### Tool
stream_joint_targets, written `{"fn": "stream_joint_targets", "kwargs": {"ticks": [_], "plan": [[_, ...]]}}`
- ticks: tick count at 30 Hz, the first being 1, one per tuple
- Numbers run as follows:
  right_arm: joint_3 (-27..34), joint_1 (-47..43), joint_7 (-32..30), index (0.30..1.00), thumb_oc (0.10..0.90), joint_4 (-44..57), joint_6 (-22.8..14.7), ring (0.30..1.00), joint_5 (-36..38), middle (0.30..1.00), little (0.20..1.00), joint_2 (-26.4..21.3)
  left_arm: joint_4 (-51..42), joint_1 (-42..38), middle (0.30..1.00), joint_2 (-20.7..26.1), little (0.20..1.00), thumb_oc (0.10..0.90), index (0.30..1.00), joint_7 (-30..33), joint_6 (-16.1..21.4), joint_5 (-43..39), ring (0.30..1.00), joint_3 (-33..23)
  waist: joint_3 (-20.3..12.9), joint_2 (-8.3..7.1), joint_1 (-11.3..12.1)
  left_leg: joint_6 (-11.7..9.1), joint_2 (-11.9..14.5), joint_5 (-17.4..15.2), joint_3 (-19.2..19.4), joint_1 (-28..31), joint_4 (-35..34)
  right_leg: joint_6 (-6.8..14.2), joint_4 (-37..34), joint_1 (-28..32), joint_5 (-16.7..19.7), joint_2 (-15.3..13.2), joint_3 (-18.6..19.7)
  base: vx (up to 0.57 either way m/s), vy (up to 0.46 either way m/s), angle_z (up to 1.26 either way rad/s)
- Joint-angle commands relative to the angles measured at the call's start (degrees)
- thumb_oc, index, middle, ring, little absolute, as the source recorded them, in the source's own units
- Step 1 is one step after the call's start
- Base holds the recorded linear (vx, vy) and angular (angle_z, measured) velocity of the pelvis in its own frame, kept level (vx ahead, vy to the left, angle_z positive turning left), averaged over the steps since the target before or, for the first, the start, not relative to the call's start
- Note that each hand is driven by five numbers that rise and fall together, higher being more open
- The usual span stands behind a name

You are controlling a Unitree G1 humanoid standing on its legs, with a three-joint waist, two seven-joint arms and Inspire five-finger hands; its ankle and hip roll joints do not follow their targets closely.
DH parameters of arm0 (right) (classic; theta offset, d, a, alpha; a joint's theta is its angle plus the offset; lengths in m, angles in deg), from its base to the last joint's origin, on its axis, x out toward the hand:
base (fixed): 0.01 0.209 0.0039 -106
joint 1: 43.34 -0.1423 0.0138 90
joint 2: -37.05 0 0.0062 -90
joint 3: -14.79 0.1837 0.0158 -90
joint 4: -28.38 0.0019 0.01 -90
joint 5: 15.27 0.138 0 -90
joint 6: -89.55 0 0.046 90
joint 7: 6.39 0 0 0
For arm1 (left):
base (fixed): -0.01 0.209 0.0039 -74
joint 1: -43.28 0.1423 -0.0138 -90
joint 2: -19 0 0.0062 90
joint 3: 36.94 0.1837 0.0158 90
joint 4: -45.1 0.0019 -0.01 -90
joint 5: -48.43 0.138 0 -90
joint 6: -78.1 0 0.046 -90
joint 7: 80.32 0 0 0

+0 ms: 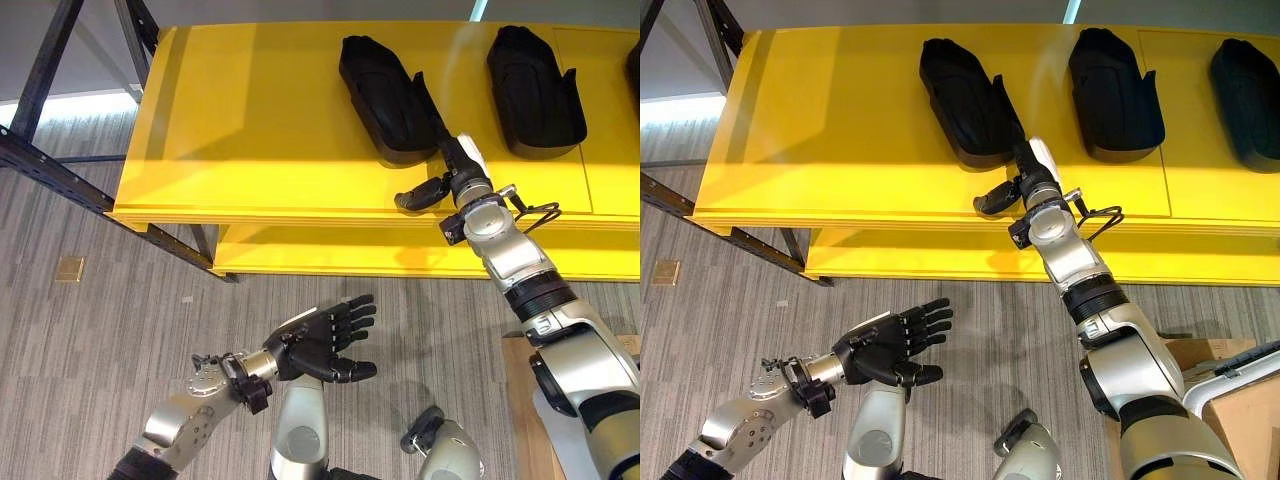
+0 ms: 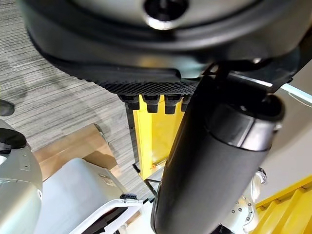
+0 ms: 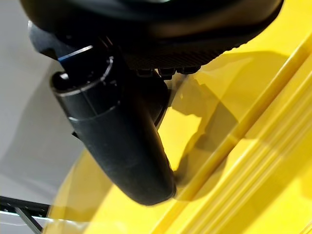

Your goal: Move parts from the plastic box to the shelf.

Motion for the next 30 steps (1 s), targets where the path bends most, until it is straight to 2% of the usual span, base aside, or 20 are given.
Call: {"fn": "stream_joint_targets", "kwargs": {"ticks": [1,3,7,10,17,30], "plan": [[1.2,-0.4,1.4,1.0,0.9,1.7,-2.2,1.0,6.7,1.0,1.0,3.8,-6.0,-2.0,1.0,-2.2,1.0,0.9,1.0,-1.0,3.1,-2.8,1.0,1.8,-0.4,1.45,0.6,1.3,4.5,2.2,7.8,2.3,-4.7,-2.3,1.8,2.0,-1.8,1.1,1.2,0.0,0.006,-0.03],[1.3,-0.6,1.4,1.0,0.9,1.5,-2.4,1.0,7.4,1.0,1.0,4.5,-5.9,-2.0,1.0,-2.4,1.0,0.9,1.0,-1.1,3.2,-2.8,1.0,1.9,-0.4,1.53,0.7,1.3,4.5,2.2,7.8,2.4,-4.8,-2.3,1.8,2.1,-1.8,1.1,1.1,0.0,0.003,-0.02],[2.1,-1.5,-0.2,1.0,0.9,0.3,-2.3,1.0,16.2,1.0,1.0,7.2,-5.5,-2.4,1.0,-2.8,1.0,0.9,1.0,-1.5,3.3,-2.3,1.0,2.9,-0.4,1.91,1.1,1.2,4.3,2.3,7.9,2.8,-4.9,-2.4,1.8,2.6,-1.8,0.9,0.8,0.0,0.0,0.0],[2.9,-1.5,-0.4,1.0,0.9,-0.6,-3.0,1.0,20.1,1.0,1.0,8.7,-5.2,-2.6,1.0,-3.0,1.0,0.9,1.0,-1.4,3.6,-2.4,1.0,3.2,-0.5,2.2,1.1,1.3,4.2,2.3,7.8,3.1,-4.9,-2.4,2.0,2.7,-1.9,0.8,0.8,0.0,0.0,0.0],[3.6,-1.7,-2.4,1.0,0.9,-2.3,-4.0,1.0,21.7,1.0,1.0,11.5,-4.7,-2.8,1.0,-3.7,1.0,0.9,1.0,-1.0,4.0,-2.2,1.0,4.3,-0.5,2.87,1.0,1.3,3.9,2.2,7.7,3.7,-4.9,-2.4,2.4,2.9,-1.8,0.6,1.0,0.0,0.0,0.0],[3.7,-2.3,-4.2,1.0,0.9,-3.9,-5.5,1.0,25.7,1.0,1.0,13.2,-4.4,-3.1,1.0,-4.0,1.0,0.9,1.0,-0.4,5.1,-2.8,1.0,5.7,-0.5,3.48,0.8,1.3,3.7,2.2,7.9,3.8,-4.9,-2.3,2.9,2.2,-1.4,0.0,1.3,0.0,0.0,0.0]]}}
